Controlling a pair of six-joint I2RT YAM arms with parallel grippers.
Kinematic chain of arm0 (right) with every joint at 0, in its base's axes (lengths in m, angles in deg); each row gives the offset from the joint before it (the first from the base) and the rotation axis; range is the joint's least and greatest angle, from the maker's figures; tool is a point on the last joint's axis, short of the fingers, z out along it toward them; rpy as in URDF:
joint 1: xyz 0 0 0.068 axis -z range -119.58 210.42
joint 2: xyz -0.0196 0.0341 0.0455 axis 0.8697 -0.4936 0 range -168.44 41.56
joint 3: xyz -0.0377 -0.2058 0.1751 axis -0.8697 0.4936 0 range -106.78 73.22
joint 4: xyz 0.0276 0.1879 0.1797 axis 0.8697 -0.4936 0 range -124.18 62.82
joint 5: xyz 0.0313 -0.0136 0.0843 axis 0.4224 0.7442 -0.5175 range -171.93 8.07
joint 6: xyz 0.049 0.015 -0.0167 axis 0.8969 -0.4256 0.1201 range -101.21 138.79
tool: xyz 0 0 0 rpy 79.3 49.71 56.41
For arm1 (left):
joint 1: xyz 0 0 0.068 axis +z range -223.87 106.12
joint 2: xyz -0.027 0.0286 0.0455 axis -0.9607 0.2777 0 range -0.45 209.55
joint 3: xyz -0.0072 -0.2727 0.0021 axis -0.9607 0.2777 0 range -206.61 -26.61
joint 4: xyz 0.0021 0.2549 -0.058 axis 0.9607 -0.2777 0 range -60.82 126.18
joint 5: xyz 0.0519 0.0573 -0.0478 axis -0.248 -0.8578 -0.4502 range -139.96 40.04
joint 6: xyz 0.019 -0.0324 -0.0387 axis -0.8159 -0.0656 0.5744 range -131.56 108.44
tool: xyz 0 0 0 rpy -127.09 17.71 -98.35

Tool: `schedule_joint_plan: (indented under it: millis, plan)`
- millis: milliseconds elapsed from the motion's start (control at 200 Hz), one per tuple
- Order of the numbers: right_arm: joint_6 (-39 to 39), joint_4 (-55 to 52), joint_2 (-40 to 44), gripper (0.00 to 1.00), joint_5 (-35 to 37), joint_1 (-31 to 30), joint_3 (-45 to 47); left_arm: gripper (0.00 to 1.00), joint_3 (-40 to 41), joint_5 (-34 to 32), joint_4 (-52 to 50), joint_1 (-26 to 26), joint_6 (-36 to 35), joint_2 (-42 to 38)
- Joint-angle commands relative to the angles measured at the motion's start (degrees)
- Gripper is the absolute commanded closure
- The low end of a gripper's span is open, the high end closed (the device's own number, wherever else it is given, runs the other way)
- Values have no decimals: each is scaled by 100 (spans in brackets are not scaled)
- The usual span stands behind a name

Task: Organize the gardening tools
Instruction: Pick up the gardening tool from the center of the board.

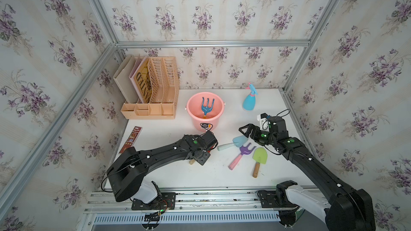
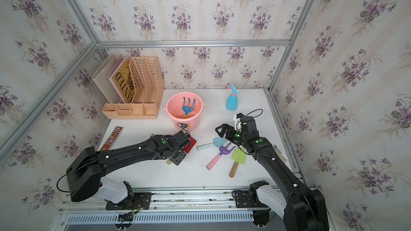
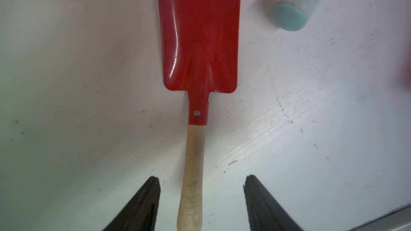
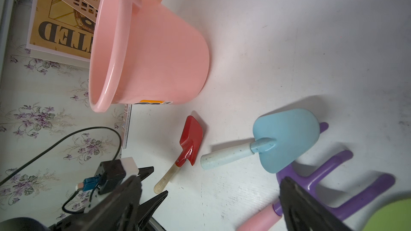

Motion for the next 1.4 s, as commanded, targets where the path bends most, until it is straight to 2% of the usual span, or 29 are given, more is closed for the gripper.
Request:
schedule_joint_plan:
  millis: [0,170,375,575,594,724,834,1044,1144,1269,1394]
  plan:
    - [-35,8,21,0,54,3,-8,35,29,-202,282,-2,138,176]
    - [-19,27,56,0,55,3,30,36,-2,-333,513,15,55,526]
    - [-62,-91,143,0,123,3,5,44,-61,-332,530,28,58,822]
    - [-62,-113,199,0,148,3,9,44,36,-313,617,85,106,946]
    - [-58,-106,196,0,150,3,13,48,40,-309,620,93,104,966]
    - [-50,-105,202,0,151,3,6,51,36,-296,729,113,74,1055]
    - [-43,-112,215,0,146,3,5,58,25,-290,789,160,59,1138]
    - [-42,-149,256,0,171,12,-5,85,13,-300,755,182,123,1173]
    - [-36,-143,262,0,185,11,0,93,105,-289,757,182,147,975]
    - [-36,-111,245,0,186,12,9,100,183,-315,689,182,205,692]
    - [-27,-86,253,0,194,12,14,100,318,-459,630,99,247,280]
